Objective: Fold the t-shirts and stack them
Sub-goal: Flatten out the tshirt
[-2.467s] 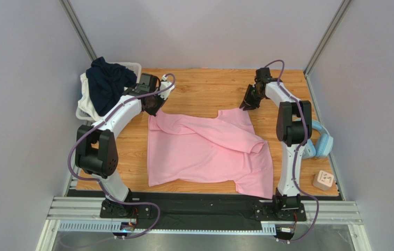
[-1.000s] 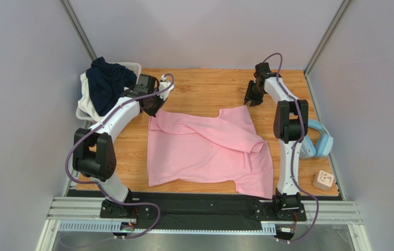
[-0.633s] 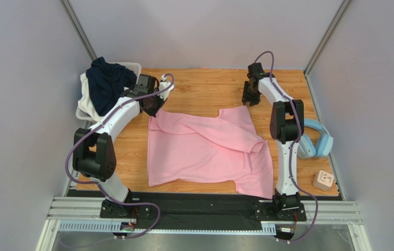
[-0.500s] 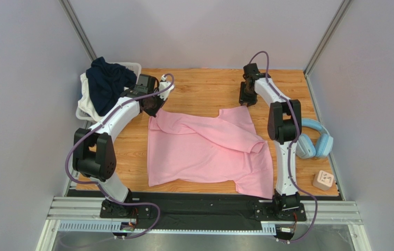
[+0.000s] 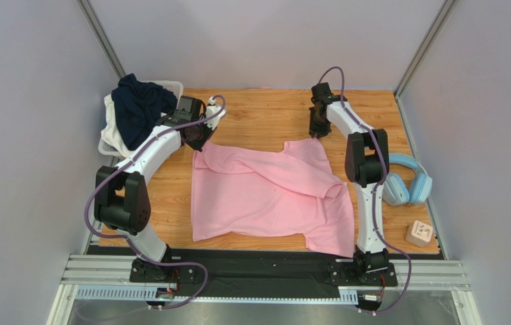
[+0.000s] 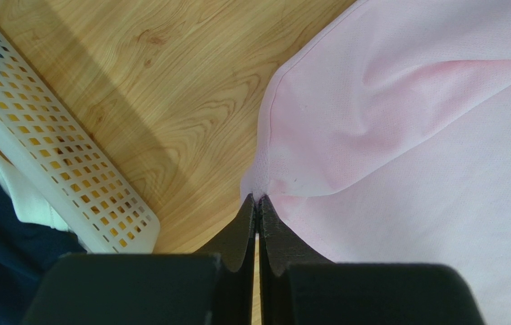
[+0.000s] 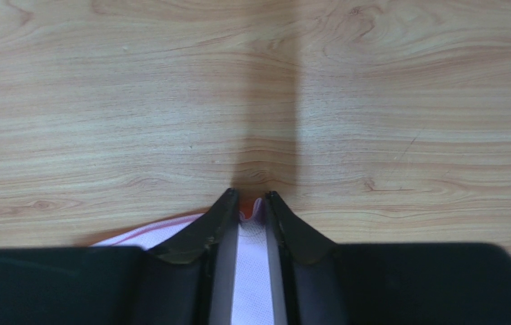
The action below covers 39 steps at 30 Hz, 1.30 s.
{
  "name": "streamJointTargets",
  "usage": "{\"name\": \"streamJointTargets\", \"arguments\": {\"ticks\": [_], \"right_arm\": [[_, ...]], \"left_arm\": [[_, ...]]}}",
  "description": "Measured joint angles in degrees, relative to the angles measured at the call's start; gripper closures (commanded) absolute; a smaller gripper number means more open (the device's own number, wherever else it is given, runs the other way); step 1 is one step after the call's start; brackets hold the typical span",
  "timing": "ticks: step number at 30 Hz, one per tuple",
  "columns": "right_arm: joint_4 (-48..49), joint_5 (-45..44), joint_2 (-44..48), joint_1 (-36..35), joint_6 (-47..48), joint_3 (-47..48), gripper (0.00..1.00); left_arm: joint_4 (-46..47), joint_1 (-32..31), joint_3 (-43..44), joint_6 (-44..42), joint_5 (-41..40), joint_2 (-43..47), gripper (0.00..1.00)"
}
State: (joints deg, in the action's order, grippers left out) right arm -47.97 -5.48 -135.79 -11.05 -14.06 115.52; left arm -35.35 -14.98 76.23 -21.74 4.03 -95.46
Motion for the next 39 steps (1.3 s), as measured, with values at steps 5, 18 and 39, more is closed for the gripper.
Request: {"name": "streamJointTargets", "arguments": {"ticks": [5, 18, 39], "right_arm": [[0.3, 0.1, 0.0, 0.1, -0.4, -0.3, 1.0], [-1.0, 3.3, 5.9, 0.2, -2.0, -4.2, 1.0], [0.5, 10.2, 50.8, -1.2, -5.2, -14.9, 1.0]], "left_arm": [[0.0, 0.0, -0.1, 0.0, 0.0, 0.0, 1.0], [-0.1, 0.1, -0.2, 0.1, -0.5, 0.5, 1.0], [-7.6, 1.1, 3.0, 1.1, -0.4, 22.6, 1.0]]}}
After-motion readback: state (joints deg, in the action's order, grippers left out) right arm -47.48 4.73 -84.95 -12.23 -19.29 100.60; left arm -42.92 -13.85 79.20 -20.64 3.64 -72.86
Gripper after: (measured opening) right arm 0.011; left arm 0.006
